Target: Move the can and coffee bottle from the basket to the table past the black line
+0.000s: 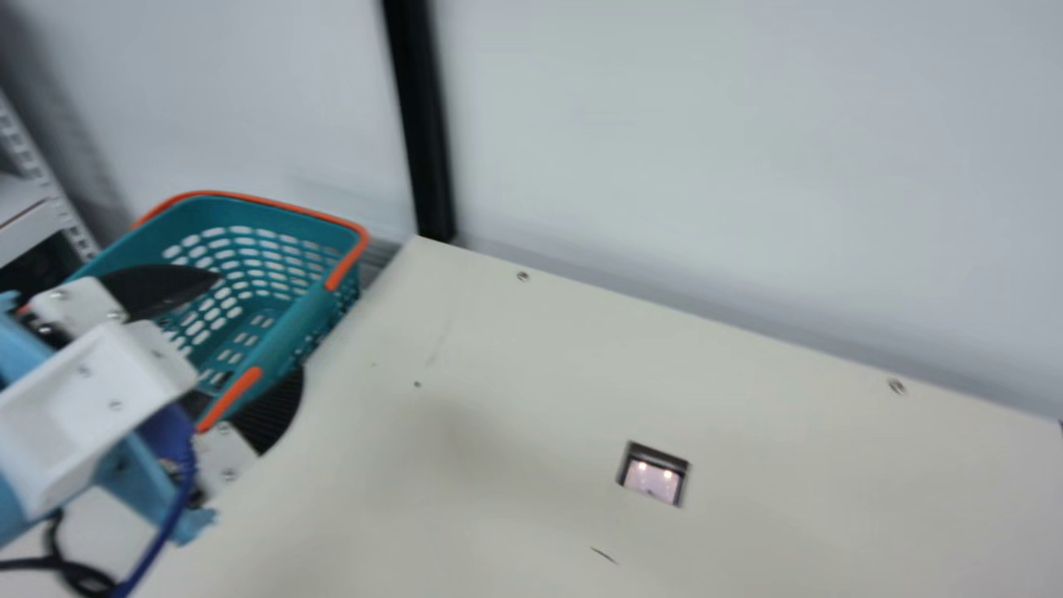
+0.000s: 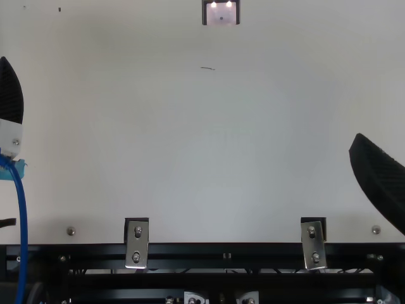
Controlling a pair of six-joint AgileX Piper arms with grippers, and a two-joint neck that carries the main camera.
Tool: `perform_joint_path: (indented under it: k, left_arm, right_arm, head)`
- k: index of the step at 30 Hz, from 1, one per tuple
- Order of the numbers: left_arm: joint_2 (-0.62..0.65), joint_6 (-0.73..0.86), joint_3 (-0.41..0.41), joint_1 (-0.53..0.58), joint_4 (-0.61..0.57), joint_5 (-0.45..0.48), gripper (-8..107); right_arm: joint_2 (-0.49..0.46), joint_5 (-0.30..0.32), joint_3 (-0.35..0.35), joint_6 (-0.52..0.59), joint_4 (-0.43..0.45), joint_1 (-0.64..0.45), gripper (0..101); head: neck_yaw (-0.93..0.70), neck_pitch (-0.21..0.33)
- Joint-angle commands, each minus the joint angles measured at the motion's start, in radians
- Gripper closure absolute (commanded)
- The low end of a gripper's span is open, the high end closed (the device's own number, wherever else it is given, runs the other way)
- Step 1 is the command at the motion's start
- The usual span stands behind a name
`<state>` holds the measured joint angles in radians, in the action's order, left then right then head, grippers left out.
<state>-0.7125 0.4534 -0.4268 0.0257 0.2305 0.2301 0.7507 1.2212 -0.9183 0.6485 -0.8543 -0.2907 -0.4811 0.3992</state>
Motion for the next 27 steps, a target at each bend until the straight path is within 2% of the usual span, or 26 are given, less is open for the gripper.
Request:
perform_joint_path:
  k: [1,13,23,27]
  left_arm:
    - [0.000,0.000,0.000,0.000,0.000,0.000,9]
    - [0.000,0.000,0.000,0.000,0.000,0.000,9]
    - [0.000,0.000,0.000,0.000,0.000,0.000,9]
    - [-0.004,-0.046,-0.008,0.001,0.037,0.003,9]
  right_arm:
    - [0.000,0.000,0.000,0.000,0.000,0.000,0]
    - [0.000,0.000,0.000,0.000,0.000,0.000,0]
    - [0.000,0.000,0.000,0.000,0.000,0.000,0]
    - [0.000,0.000,0.000,0.000,0.000,0.000,0]
  head:
    - [-0.079,0.026]
    - [-0.411,0.036]
    - [-0.411,0.036]
    - [-0.411,0.036]
